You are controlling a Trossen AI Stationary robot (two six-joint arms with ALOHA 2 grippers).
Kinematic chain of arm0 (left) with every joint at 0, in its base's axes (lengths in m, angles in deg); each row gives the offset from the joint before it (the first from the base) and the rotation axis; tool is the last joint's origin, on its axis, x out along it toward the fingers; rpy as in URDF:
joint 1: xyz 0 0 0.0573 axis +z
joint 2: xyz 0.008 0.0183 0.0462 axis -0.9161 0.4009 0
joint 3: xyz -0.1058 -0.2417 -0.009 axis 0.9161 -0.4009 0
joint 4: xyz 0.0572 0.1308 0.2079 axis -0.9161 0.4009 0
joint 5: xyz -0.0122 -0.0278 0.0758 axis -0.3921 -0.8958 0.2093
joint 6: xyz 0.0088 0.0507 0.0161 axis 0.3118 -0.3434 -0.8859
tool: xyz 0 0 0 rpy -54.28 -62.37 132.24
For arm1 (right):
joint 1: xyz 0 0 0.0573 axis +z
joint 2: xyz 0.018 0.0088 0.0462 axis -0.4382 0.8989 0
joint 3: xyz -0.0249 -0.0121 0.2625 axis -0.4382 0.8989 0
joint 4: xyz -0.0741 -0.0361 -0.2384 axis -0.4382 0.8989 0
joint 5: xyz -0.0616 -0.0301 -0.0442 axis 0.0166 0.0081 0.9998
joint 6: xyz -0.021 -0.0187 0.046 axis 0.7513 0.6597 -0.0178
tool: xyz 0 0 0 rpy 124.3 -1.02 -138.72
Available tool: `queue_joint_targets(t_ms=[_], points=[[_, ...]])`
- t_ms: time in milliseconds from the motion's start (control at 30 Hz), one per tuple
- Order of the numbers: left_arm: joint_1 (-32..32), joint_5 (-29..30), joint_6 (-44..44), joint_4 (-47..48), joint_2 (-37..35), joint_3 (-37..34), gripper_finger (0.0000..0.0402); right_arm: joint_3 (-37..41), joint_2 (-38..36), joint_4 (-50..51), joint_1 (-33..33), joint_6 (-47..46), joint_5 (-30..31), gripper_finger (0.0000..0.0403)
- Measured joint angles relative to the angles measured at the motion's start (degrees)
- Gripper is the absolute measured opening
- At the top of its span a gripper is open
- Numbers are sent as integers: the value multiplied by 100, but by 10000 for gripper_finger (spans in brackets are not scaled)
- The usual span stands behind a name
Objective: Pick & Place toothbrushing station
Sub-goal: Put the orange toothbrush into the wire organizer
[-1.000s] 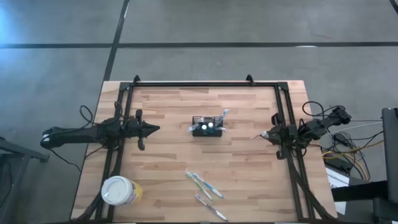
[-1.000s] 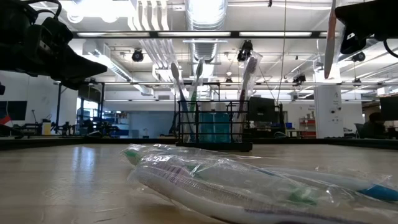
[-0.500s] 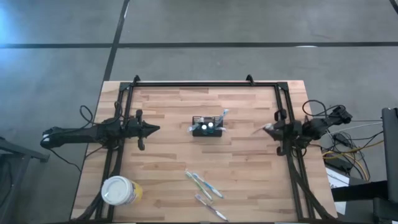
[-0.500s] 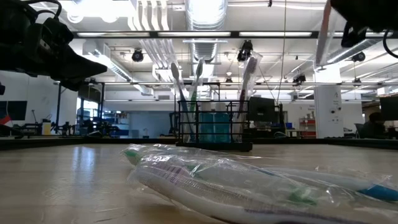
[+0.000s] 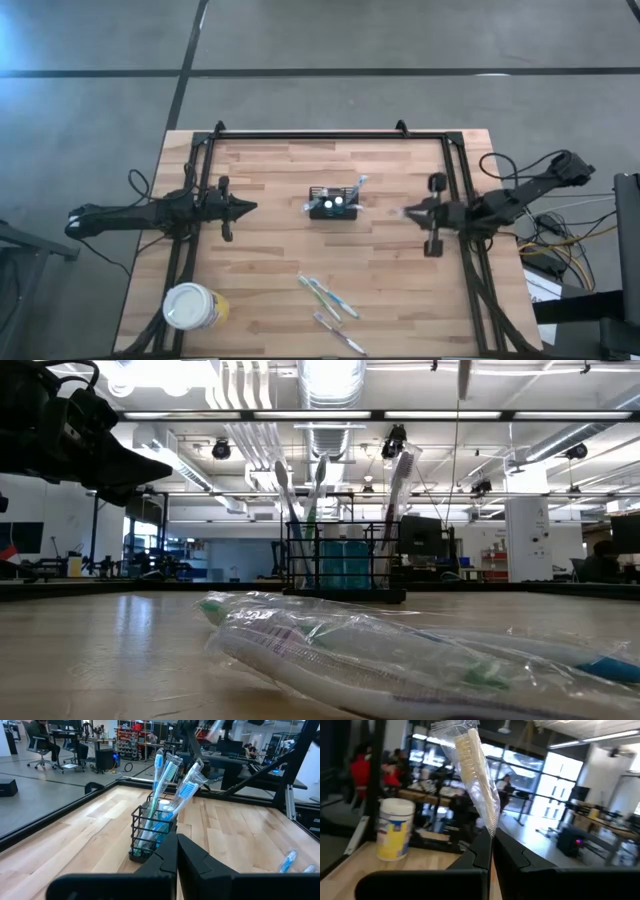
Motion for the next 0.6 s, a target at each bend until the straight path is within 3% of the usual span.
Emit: queue_joint_targets(t_ms=[167, 333, 600], points=[[0, -6, 24, 4, 2, 0, 3, -570, 1005, -204, -30, -105, -556, 8], [-2, -23, 48, 3, 2, 0, 3, -669, 1728, -844, -381, -500, -1602, 8], [-2, -38, 98, 4, 2, -9, 3, -398, 2737, -1525, -1043, -973, -2104, 8]])
